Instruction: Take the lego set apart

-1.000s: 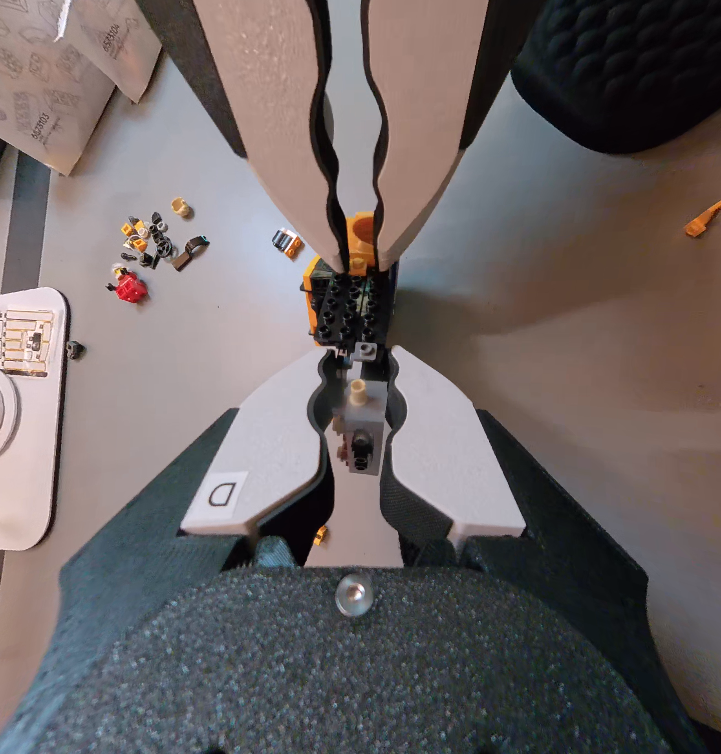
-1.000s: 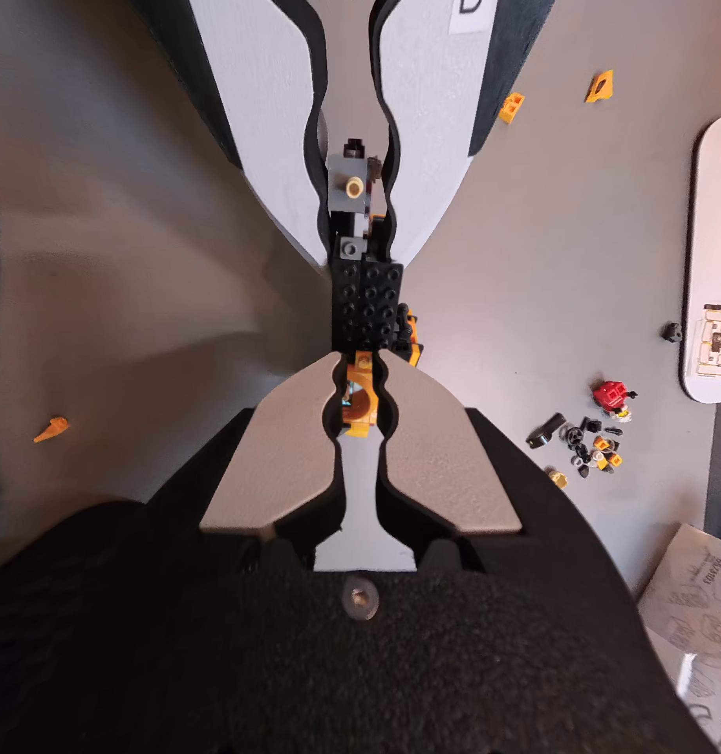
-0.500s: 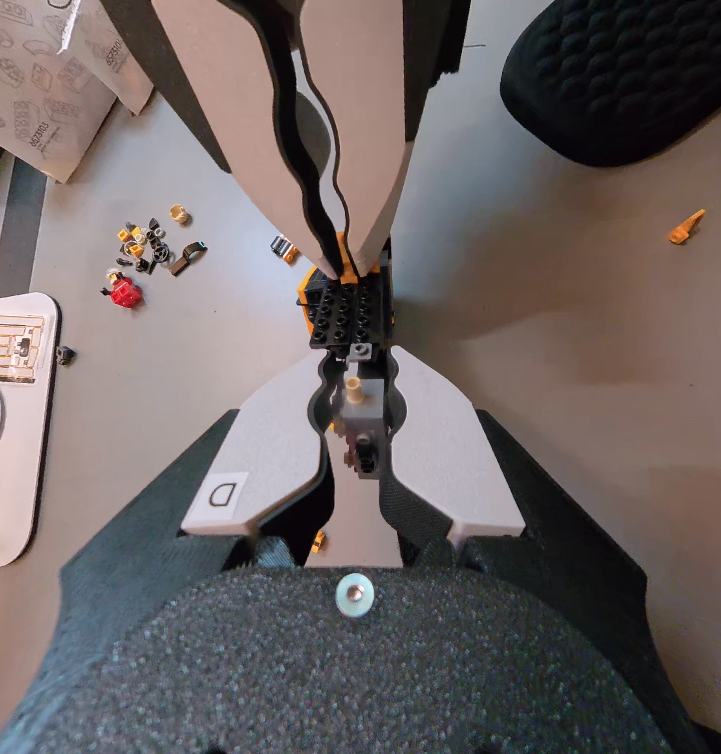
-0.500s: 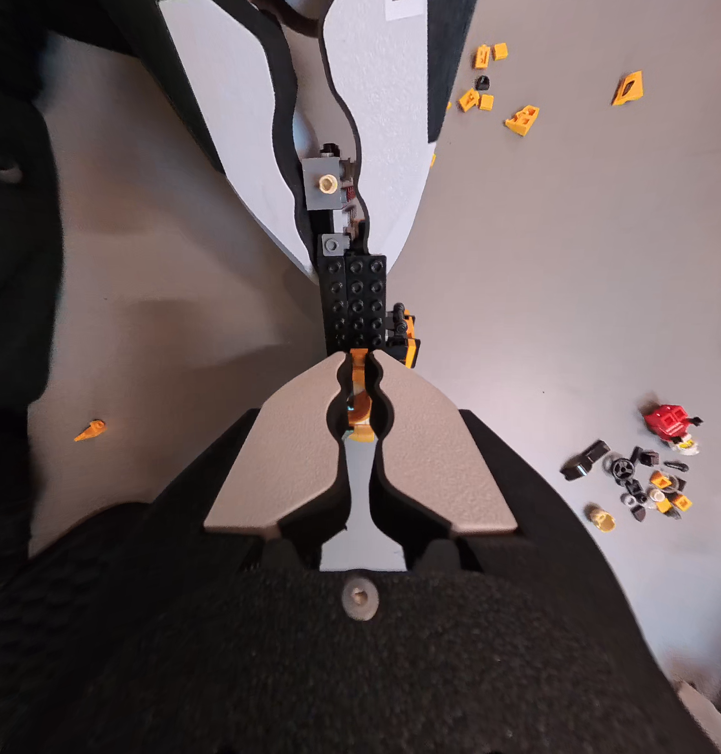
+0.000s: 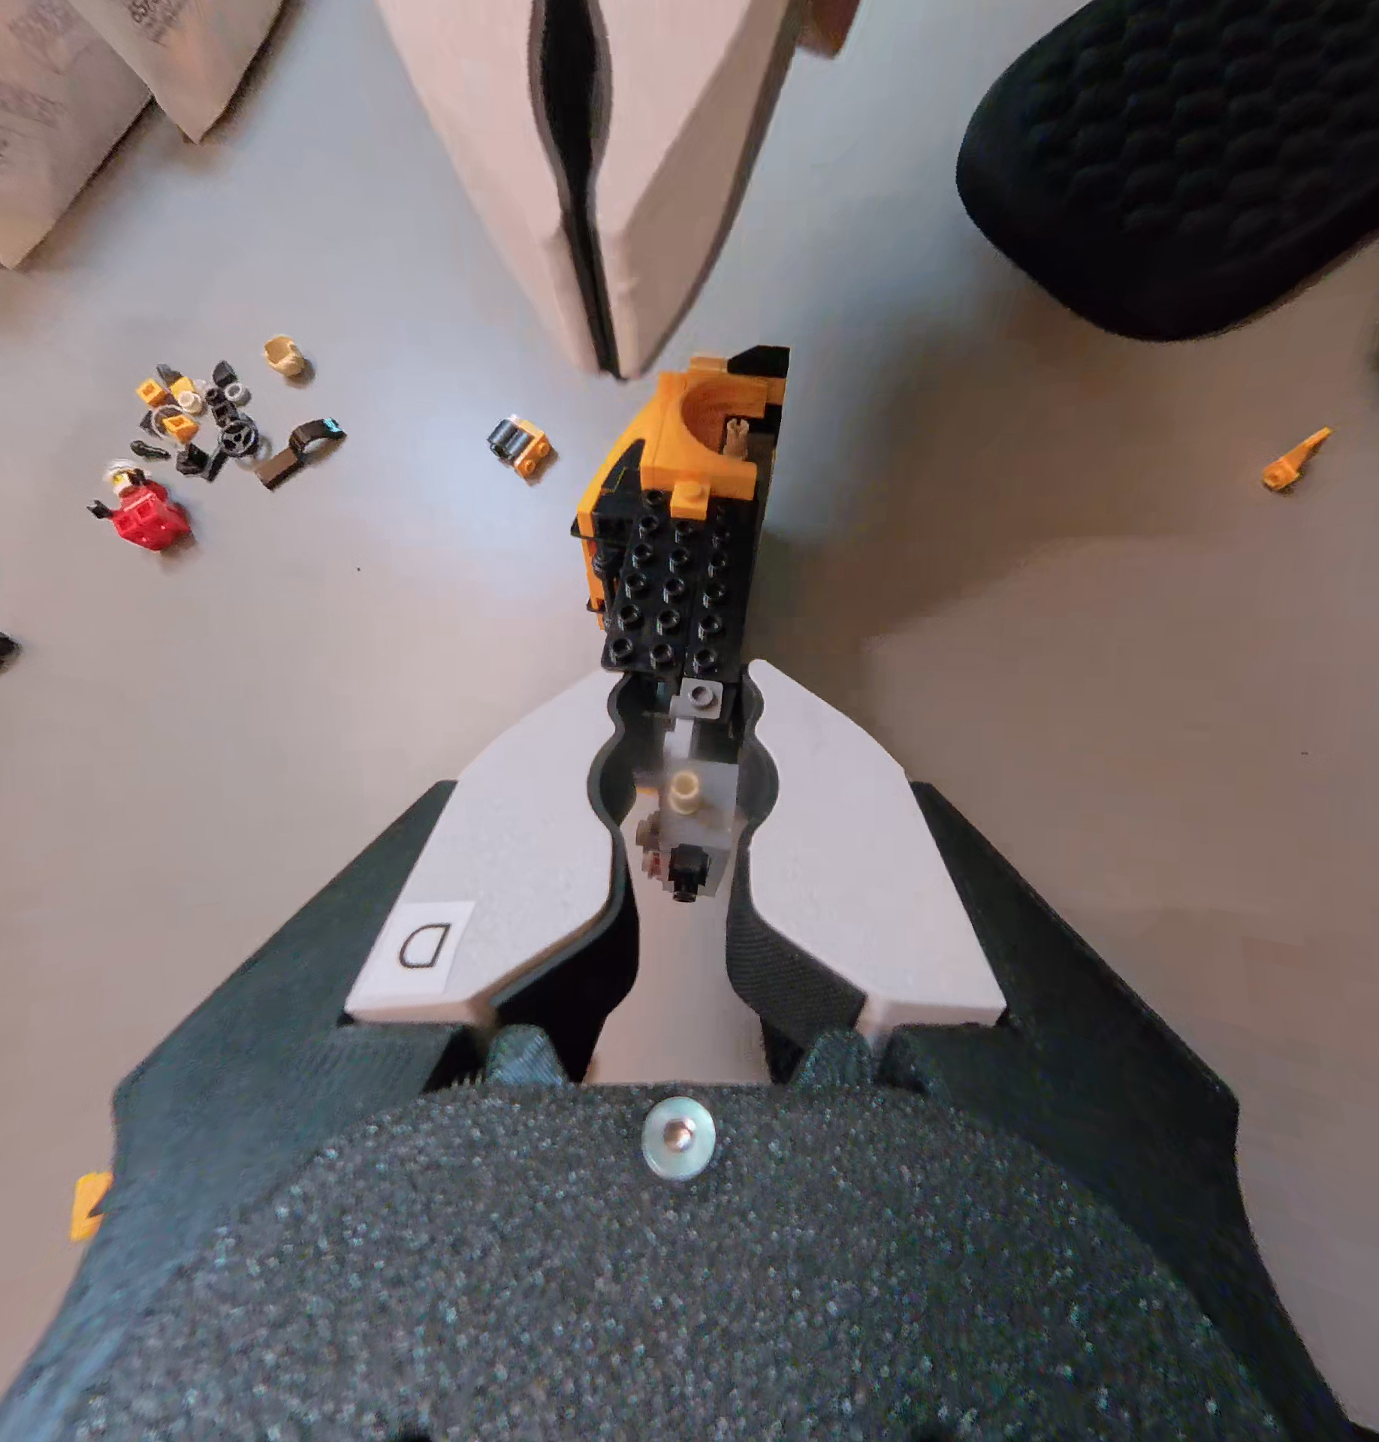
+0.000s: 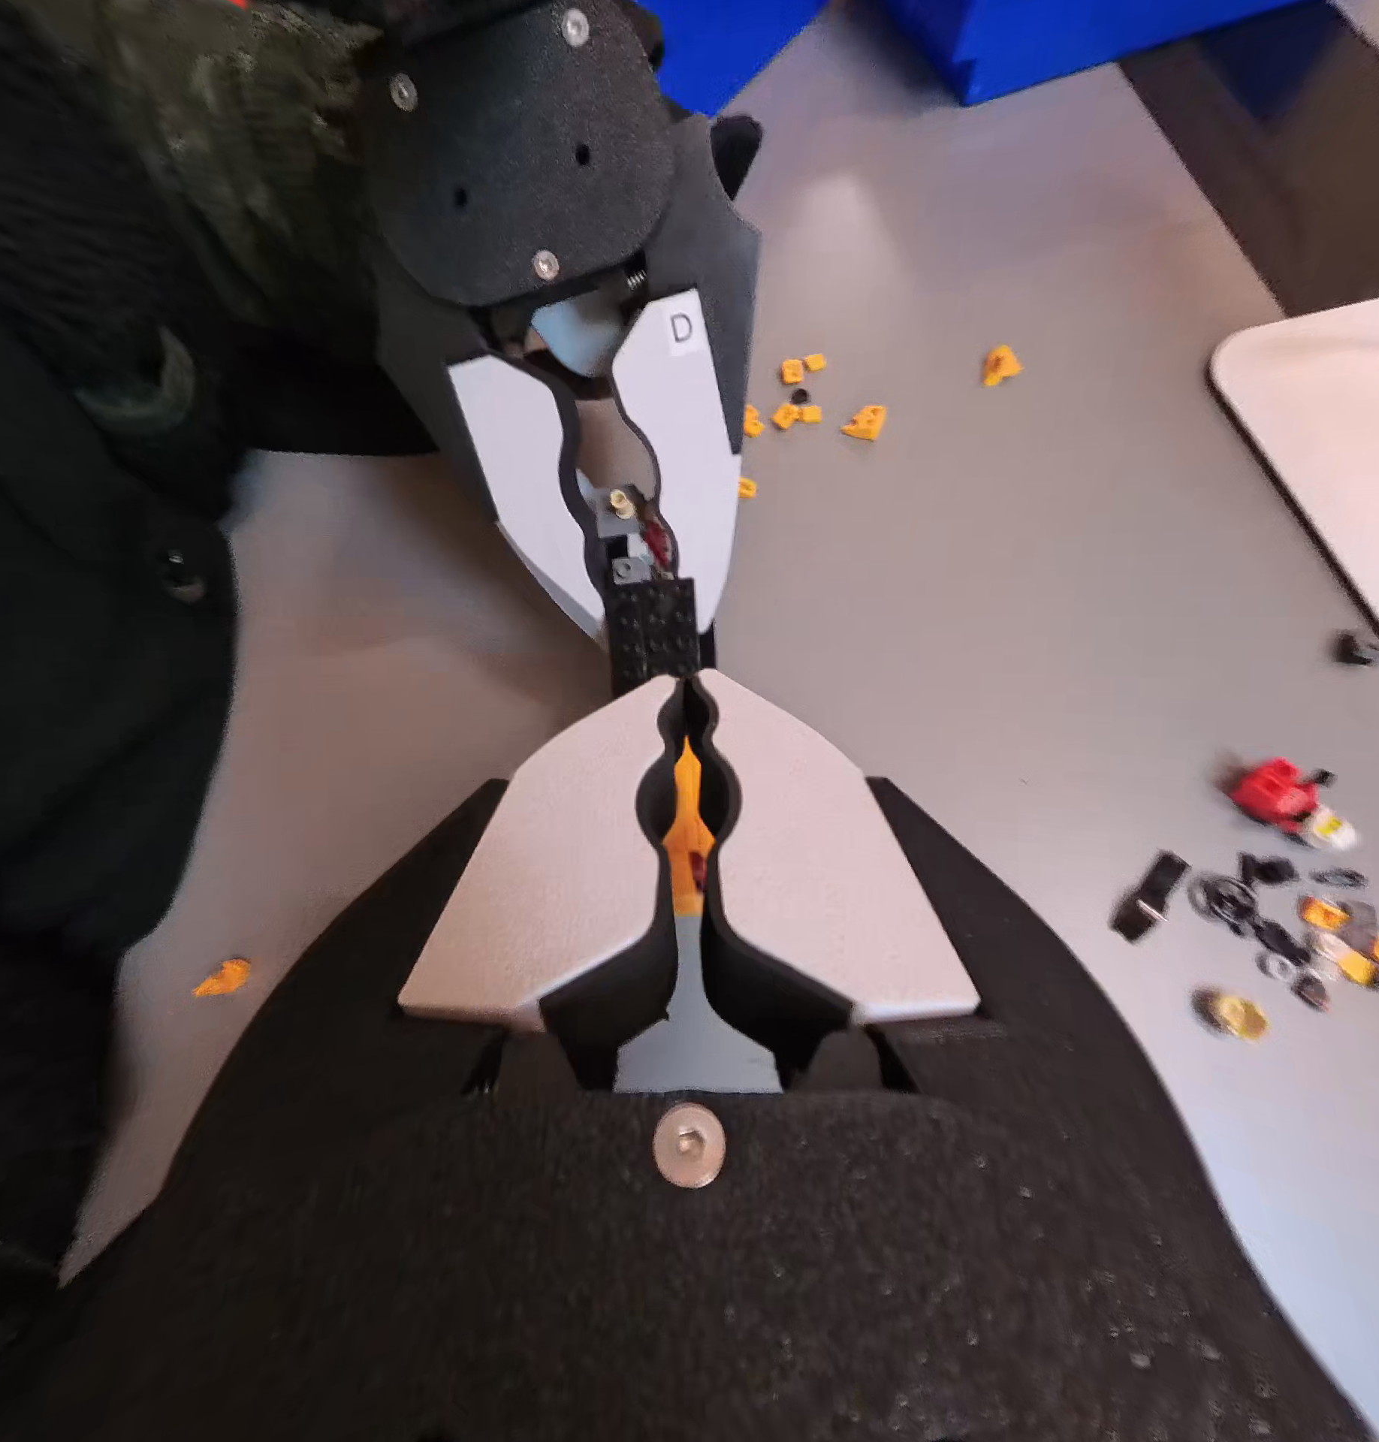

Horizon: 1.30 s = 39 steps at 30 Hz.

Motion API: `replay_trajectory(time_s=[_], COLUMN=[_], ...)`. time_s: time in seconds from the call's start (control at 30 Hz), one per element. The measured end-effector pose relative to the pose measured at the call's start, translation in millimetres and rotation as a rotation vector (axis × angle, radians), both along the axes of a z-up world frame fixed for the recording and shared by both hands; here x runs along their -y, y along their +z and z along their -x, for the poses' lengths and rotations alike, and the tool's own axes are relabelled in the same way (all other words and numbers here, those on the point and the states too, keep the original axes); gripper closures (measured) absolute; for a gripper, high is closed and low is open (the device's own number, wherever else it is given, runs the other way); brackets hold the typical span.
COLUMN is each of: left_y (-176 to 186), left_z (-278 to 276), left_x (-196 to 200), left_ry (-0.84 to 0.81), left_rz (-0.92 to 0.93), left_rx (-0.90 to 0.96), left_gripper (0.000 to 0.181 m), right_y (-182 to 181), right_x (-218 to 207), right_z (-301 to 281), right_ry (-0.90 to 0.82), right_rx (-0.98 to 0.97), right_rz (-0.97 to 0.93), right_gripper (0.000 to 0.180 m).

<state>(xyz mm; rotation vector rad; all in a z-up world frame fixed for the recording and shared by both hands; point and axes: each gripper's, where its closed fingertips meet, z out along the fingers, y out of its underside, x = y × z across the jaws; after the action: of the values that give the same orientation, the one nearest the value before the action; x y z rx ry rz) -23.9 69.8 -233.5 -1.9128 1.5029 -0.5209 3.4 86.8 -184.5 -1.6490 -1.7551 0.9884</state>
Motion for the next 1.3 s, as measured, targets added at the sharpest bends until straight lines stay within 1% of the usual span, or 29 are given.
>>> replay_trajectory(time_s=[0.03, 0.07, 0.13, 0.17, 0.23, 0.33, 0.37, 0.4, 0.43, 0.47, 0.5, 0.53, 0.6, 0.63, 0.67, 0.73, 0.83, 0.93, 1.3], left_y=[-0.7, -1.7, -4.3, -6.3, -9.7, -13.9, -14.6, -15.0, -15.1, -11.8, -3.1, 10.2, 36.4, 41.7, 40.4, 26.4, 10.7, 10.9, 6.3], left_z=[0.2, 0.7, 2.4, 4.1, 6.1, 5.3, 4.8, 5.4, 8.3, 12.4, 16.9, 19.5, 16.5, 11.6, 4.9, -6.7, -11.2, -14.2, -14.5], left_x=[-0.9, -2.0, -5.4, -6.9, -9.3, -11.2, -11.7, -12.2, -13.0, -13.6, -16.4, -18.6, -21.8, -22.0, -18.8, -13.3, -17.1, -12.5, -7.5], left_ry=[0.001, -0.001, -0.008, -0.008, -0.015, -0.029, -0.029, -0.026, -0.021, -0.018, -0.004, 0.005, 0.013, 0.008, -0.017, -0.072, -0.096, -0.135, -0.180], left_rz=[0.011, 0.020, 0.022, 0.035, 0.066, 0.100, 0.109, 0.114, 0.111, 0.103, 0.081, 0.057, 0.018, 0.009, 0.014, 0.012, -0.010, 0.019, 0.055], left_rx=[0.014, 0.030, 0.070, 0.087, 0.130, 0.171, 0.182, 0.188, 0.182, 0.184, 0.201, 0.237, 0.302, 0.296, 0.262, 0.146, 0.027, 0.006, -0.121], left_gripper=[0.157, 0.157, 0.158, 0.158, 0.157, 0.157, 0.158, 0.157, 0.155, 0.145, 0.142, 0.144, 0.152, 0.156, 0.157, 0.158, 0.167, 0.173, 0.172], right_y=[-1.3, -6.9, -22.6, -30.0, -48.9, -68.8, -74.3, -78.3, -78.5, -78.2, -77.6, -76.9, -75.9, -75.1, -74.2, -73.3, -72.0, -71.4, -75.0], right_x=[-2.2, -3.8, -5.6, -4.1, -4.5, -3.0, -4.5, -5.7, -5.8, -6.7, -7.2, -7.7, -7.3, -5.5, -4.7, -4.3, -3.4, -3.0, 0.1], right_z=[-3.9, -8.8, -20.0, -24.3, -30.7, -20.6, -17.3, -15.2, -12.6, -11.2, -10.9, -11.0, -10.7, -9.5, -7.9, -5.5, -4.7, -5.1, -5.3], right_ry=[-0.014, -0.027, -0.064, -0.077, -0.105, -0.127, -0.124, -0.117, -0.112, -0.123, -0.131, -0.134, -0.135, -0.132, -0.134, -0.132, -0.129, -0.126, -0.104], right_rx=[0.001, 0.024, 0.076, 0.085, 0.106, 0.074, 0.078, 0.084, 0.067, 0.059, 0.059, 0.059, 0.061, 0.061, 0.058, 0.056, 0.054, 0.051, 0.077], right_rz=[-0.029, -0.057, -0.085, -0.085, -0.119, -0.124, -0.151, -0.173, -0.173, -0.154, -0.139, -0.154, -0.203, -0.207, -0.213, -0.245, -0.276, -0.299, -0.340], right_gripper=[0.175, 0.159, 0.135, 0.126, 0.113, 0.113, 0.120, 0.138, 0.140, 0.140, 0.141, 0.141, 0.141, 0.141, 0.141, 0.141, 0.141, 0.141, 0.141])
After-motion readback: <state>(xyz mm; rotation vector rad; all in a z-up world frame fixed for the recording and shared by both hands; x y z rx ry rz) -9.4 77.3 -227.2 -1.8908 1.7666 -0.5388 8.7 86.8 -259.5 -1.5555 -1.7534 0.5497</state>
